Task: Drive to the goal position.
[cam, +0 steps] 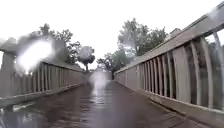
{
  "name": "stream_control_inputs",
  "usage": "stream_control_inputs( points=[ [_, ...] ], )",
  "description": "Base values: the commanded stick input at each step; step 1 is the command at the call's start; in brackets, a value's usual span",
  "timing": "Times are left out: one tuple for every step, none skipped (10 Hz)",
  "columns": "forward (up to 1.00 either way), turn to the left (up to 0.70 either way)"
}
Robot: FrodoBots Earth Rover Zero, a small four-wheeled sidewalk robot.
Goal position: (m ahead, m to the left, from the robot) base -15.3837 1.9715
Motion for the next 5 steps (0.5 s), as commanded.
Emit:
stream_control_inputs(
  points=[
    [0.00, 0.00],
    [0.00, 0.00],
    [0.00, 0.00],
    [0.00, 0.00],
    [0.00, 0.00]
  ],
)
